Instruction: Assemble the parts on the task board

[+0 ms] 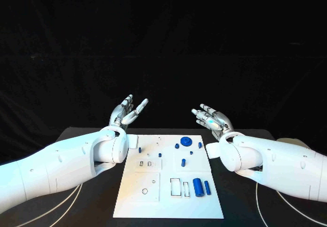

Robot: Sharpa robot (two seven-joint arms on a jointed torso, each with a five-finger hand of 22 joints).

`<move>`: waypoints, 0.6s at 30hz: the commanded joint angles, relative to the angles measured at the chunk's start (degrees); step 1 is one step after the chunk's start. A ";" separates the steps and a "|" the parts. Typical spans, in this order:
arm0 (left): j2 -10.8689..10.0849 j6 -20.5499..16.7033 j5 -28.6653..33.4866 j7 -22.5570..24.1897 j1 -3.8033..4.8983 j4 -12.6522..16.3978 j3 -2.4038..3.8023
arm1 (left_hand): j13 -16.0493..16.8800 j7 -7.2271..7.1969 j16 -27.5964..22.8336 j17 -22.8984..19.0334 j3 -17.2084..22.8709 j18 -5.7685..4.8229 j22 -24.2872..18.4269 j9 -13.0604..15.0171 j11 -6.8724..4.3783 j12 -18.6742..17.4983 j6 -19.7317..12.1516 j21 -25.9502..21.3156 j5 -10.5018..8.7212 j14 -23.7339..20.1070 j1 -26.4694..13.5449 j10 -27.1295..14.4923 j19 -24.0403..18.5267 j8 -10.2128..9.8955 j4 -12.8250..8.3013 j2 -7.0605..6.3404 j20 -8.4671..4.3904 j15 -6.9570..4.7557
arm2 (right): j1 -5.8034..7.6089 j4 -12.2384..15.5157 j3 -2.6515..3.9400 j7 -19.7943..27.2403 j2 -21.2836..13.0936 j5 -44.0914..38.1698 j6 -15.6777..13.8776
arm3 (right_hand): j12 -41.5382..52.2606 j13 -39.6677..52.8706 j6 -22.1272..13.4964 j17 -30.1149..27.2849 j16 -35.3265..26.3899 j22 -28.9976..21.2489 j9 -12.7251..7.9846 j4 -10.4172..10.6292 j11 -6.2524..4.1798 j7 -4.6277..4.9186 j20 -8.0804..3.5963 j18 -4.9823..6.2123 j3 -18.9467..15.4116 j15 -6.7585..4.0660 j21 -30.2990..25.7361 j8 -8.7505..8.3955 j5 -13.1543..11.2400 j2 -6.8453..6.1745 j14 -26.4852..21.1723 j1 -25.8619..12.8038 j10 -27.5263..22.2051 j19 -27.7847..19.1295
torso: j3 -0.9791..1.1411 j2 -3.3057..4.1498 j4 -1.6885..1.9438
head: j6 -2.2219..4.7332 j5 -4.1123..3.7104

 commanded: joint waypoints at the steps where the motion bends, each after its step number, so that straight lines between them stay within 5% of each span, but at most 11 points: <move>1: 0.32 5.35 -1.45 0.83 0.26 -0.40 -0.03 | 0.67 7.15 2.23 1.44 1.34 1.52 0.66 0.86 1.90 0.91 4.07 1.29 0.47 5.62 4.40 3.52 2.67 1.39 0.62 0.73 1.13 1.79 | 0.96 -1.09 -0.73 -4.20 0.38 -4.52 11.19 | 3.58 1.50 14.44 3.36 6.40 2.47 3.10 -5.11 0.00 9.12 0.48 1.79 2.80 -0.51 4.95 4.85 0.70 -1.65 20.06 8.41 21.13 11.00 | 0.00 0.00 0.00 | -0.01 0.00; 2: 0.32 5.35 -1.45 0.83 0.26 -0.40 -0.03 | 0.72 7.19 2.36 1.53 1.47 1.39 0.70 0.95 1.89 0.96 4.45 1.40 0.42 6.02 4.58 3.92 2.94 1.51 0.67 0.84 1.14 1.84 | 1.23 -1.36 -0.97 -4.54 0.46 -4.80 12.04 | 3.55 1.44 16.17 3.57 6.90 2.85 3.44 -5.73 -0.21 8.97 0.51 2.13 3.01 -0.82 5.87 5.38 1.01 -1.87 22.16 9.10 23.36 13.19 | 0.00 0.00 0.00 | -0.01 0.00; 4: 0.32 5.35 -1.45 0.83 0.26 -0.40 -0.03 | 1.28 7.77 3.87 2.47 2.72 1.00 1.48 2.38 2.65 1.97 10.85 2.95 0.37 10.19 6.11 8.40 7.55 3.77 0.53 1.94 1.13 2.62 | 1.62 -1.73 -1.29 -5.00 0.58 -5.18 13.22 | 4.09 1.68 19.99 4.12 8.17 3.37 4.17 -6.77 -0.76 8.67 0.45 2.81 3.51 -1.50 7.27 6.58 2.31 -2.25 26.98 10.08 29.49 16.91 | 0.00 0.00 0.00 | -0.01 0.00; 6: 0.32 5.35 -1.45 0.83 0.26 -0.40 -0.03 | 2.02 8.07 7.17 4.31 4.74 1.70 3.17 3.86 3.34 3.64 17.33 6.51 0.44 18.84 7.99 15.41 17.67 6.25 0.38 2.04 1.04 2.54 | 1.88 -1.99 -1.51 -5.32 0.65 -5.44 14.02 | 3.83 1.68 22.70 4.18 8.55 3.92 4.60 -7.47 -1.22 8.32 0.41 3.48 3.71 -2.10 8.86 7.26 2.17 -2.83 29.18 10.48 32.56 21.52 | 0.00 0.00 0.00 | -0.01 0.00; 7: 0.32 5.35 -1.45 0.83 0.26 -0.40 -0.03 | 2.34 7.77 9.63 5.68 5.90 2.72 4.27 4.64 3.37 4.61 20.65 9.25 0.43 25.79 8.98 20.62 25.68 7.52 0.17 1.95 0.92 1.42 | 1.94 -2.06 -1.57 -5.39 0.67 -5.51 14.22 | 3.72 1.70 25.52 4.30 9.01 4.18 5.09 -7.92 -1.70 7.92 0.39 4.07 3.94 -2.71 9.80 8.06 1.92 -3.17 31.09 10.83 34.25 24.17 | 0.00 0.00 0.00 | -0.01 0.00; 8: 0.32 5.35 -1.45 0.83 0.26 -0.40 -0.03 | 2.70 7.36 11.70 6.82 6.49 3.86 4.68 5.38 3.67 5.65 23.81 10.62 0.47 31.53 9.48 25.47 29.16 8.77 -0.01 1.92 0.82 0.69 | 1.96 -2.07 -1.58 -5.42 0.68 -5.53 14.28 | 3.59 1.69 26.71 4.31 9.11 4.17 5.28 -8.06 -1.88 7.77 0.37 4.32 4.04 -2.93 10.01 8.37 1.84 -3.32 31.83 10.91 34.96 24.86 | 0.00 0.00 0.00 | -0.01 0.00; 9: -4.25 6.03 -1.92 1.47 0.31 3.96 -0.02 | 2.69 7.44 12.20 7.13 6.71 4.34 4.68 5.64 3.59 5.76 24.92 10.90 0.41 33.25 9.63 26.80 29.98 9.19 -0.05 1.86 0.83 0.53 | 3.85 -4.94 -1.51 -2.40 -0.28 -31.02 4.89 | 3.46 1.67 27.63 4.30 9.15 4.14 5.41 -8.14 -2.01 7.67 0.37 4.48 4.12 -3.09 10.14 8.58 1.77 -3.44 32.35 10.95 35.49 25.36 | 0.05 2.53 0.14 | -0.84 -0.53; 10: -4.52 6.02 -1.94 1.46 0.33 4.27 -0.01 | 3.14 7.33 14.01 8.11 7.30 5.97 4.92 6.71 3.24 7.18 29.55 12.14 0.24 38.28 10.25 33.90 33.04 11.03 -0.35 1.74 0.74 -0.26 | 4.03 -5.05 -1.50 -2.52 -0.32 -32.06 4.86 | 3.36 1.70 29.63 4.35 9.36 4.19 5.72 -8.29 -2.31 7.46 0.32 4.84 4.25 -3.45 10.56 9.11 1.69 -3.70 33.53 11.00 36.63 26.58 | 0.08 2.70 0.13 | -0.91 -0.63; 12: -5.03 5.98 -2.12 1.38 0.39 4.93 0.04 | 3.57 7.23 15.31 8.85 7.87 7.32 4.90 7.88 2.79 8.77 34.84 12.98 0.32 42.06 10.63 42.98 35.74 13.03 -0.60 1.55 0.77 -1.15 | 4.39 -5.30 -1.48 -2.81 -0.47 -34.28 4.88 | 3.00 1.69 33.25 4.32 9.50 4.12 6.20 -8.42 -2.81 7.04 0.16 5.17 4.64 -4.01 11.06 9.87 1.54 -4.11 35.43 10.98 38.69 28.46 | 0.08 3.08 0.18 | -0.88 -0.73; 14: -5.53 6.01 -2.32 1.29 0.43 5.61 0.13 | 3.39 6.90 15.48 9.17 8.39 7.70 4.58 8.65 2.19 8.63 38.50 13.04 0.34 43.60 11.12 45.48 36.92 14.34 -1.02 1.25 0.74 -1.71 | 4.80 -5.56 -1.46 -3.19 -0.61 -36.42 4.99 | 2.93 1.72 34.51 4.35 9.62 4.09 6.33 -8.47 -3.11 6.78 0.01 5.26 4.91 -4.31 11.30 10.17 1.41 -4.34 36.43 10.98 39.87 29.31 | 0.10 3.45 0.28 | -1.02 -0.79; 18: -6.48 6.03 -2.53 1.07 0.53 7.04 0.37 | 3.39 6.58 16.04 9.80 9.24 7.97 4.34 9.05 1.24 8.51 40.94 13.55 0.36 46.03 11.54 49.15 39.26 15.25 -1.47 0.90 0.35 -2.60 | 5.73 -6.16 -1.43 -4.45 -0.71 -40.89 6.06 | 2.47 1.71 36.48 4.63 10.29 4.21 6.39 -8.55 -3.92 6.12 -0.86 5.36 5.80 -5.29 12.30 10.48 1.10 -5.16 39.76 10.85 42.63 32.17 | 0.17 4.45 0.43 | -0.72 -1.01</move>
